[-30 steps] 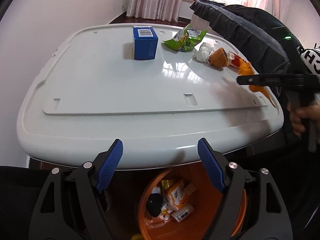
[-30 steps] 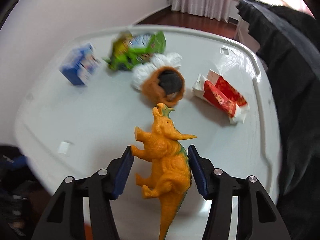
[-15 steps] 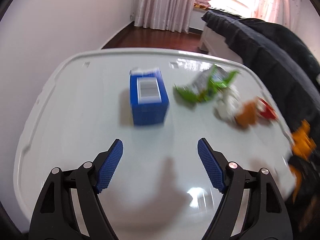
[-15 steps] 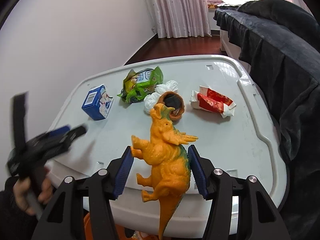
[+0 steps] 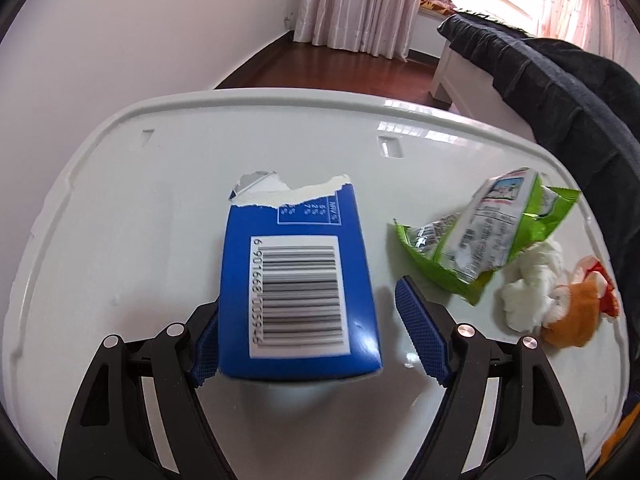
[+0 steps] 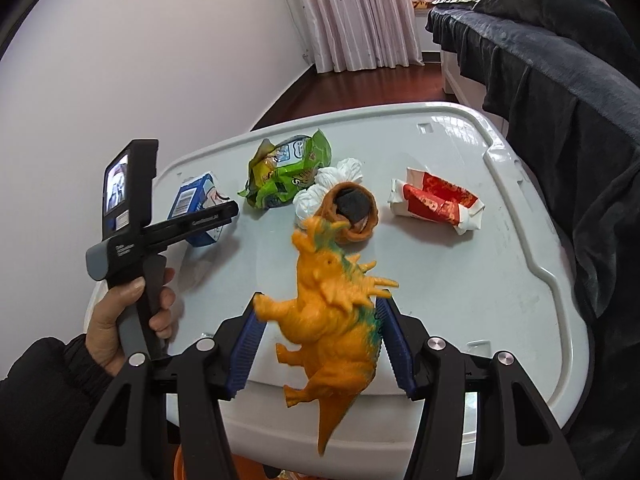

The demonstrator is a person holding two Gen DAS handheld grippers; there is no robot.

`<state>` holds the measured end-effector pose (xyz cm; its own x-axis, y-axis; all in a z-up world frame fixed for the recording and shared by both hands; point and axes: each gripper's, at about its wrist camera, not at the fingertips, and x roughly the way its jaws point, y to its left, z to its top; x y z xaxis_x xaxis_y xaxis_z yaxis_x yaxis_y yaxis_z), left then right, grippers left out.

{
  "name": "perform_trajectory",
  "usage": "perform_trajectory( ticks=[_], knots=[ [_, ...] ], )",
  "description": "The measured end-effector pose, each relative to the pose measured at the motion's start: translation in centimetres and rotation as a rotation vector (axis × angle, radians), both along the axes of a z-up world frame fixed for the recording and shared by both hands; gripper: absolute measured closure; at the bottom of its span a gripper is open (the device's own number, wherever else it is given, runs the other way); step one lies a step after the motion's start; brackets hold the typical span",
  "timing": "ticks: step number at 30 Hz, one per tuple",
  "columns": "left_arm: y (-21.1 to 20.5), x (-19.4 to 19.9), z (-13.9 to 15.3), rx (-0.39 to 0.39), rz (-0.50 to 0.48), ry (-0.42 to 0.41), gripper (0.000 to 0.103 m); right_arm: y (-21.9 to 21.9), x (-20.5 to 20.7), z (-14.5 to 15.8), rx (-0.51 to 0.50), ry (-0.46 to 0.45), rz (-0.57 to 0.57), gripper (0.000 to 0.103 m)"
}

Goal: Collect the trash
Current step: 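Grasp the orange dinosaur with the right gripper while the left grasps the blue carton, then carry the dinosaur and carton over the bucket and open both grippers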

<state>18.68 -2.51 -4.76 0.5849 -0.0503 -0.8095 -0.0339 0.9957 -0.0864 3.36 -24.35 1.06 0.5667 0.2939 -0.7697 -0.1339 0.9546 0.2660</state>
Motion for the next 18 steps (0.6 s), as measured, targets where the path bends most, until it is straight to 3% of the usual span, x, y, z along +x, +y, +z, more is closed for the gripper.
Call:
perform_trajectory(
  ticks=[1, 4, 12, 18],
  knots=[
    [-0.1, 0.1, 0.0, 0.001, -0.004, -0.001, 0.029, 0.0, 0.0, -0.1, 0.001, 0.004, 0.000, 0.048],
    [-0.5, 0.2, -0.1, 0.037, -0.014, -0.007, 0.054, 0.2, 0.1, -0.2, -0.004, 0.011, -0.001, 0.048],
    [-0.8, -0.6, 0.3, 0.077, 0.000, -0.028, 0.056, 0.6, -0.1, -0.2, -0.028, -0.006, 0.001, 0.049],
    [-1.0, -2.6, 2.4, 0.073, -0.009, -0.068, 0.056, 0.9, -0.2, 0.2, -0.030, -0.024, 0.014, 0.049]
  ],
)
